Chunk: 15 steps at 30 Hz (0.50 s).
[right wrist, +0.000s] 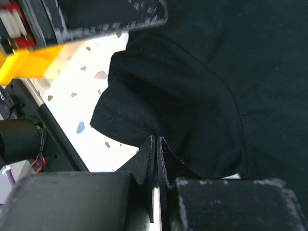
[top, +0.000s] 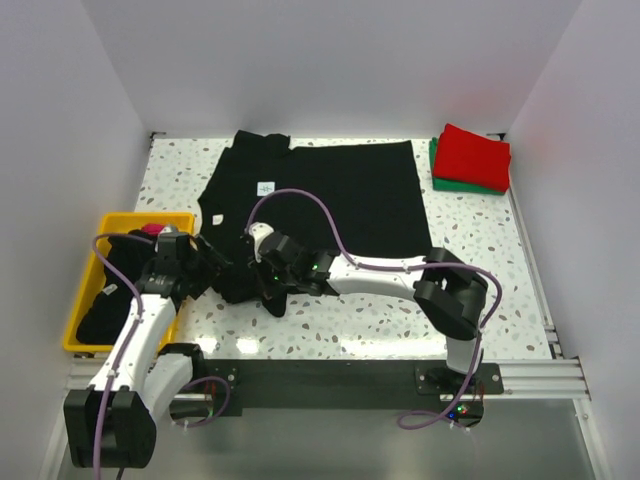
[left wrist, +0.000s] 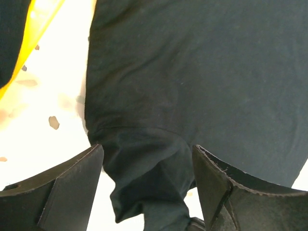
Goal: Fold and stack the t-shirts
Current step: Fold the tshirt
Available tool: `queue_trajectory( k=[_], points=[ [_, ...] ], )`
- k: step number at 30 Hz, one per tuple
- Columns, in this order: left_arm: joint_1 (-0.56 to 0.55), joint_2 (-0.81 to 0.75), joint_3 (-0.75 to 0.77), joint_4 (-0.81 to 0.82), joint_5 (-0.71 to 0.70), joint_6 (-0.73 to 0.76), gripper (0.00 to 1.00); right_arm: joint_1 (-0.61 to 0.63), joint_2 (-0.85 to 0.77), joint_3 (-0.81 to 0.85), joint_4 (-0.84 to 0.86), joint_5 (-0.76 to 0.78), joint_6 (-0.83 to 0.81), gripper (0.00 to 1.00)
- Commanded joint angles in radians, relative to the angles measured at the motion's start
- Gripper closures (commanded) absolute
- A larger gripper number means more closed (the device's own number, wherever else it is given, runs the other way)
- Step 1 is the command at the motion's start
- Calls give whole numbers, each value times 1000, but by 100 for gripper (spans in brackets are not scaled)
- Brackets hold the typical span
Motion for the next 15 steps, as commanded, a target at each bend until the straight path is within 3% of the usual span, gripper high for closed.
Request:
queue_trajectory(
  k=[1, 15],
  points=[
    [7, 4, -19, 32, 22, -33, 22, -10, -19, 5, 22, -24, 21, 100],
    [7, 0, -60, 19, 38, -73, 32, -49, -48, -31, 31, 8, 41, 100]
  ],
)
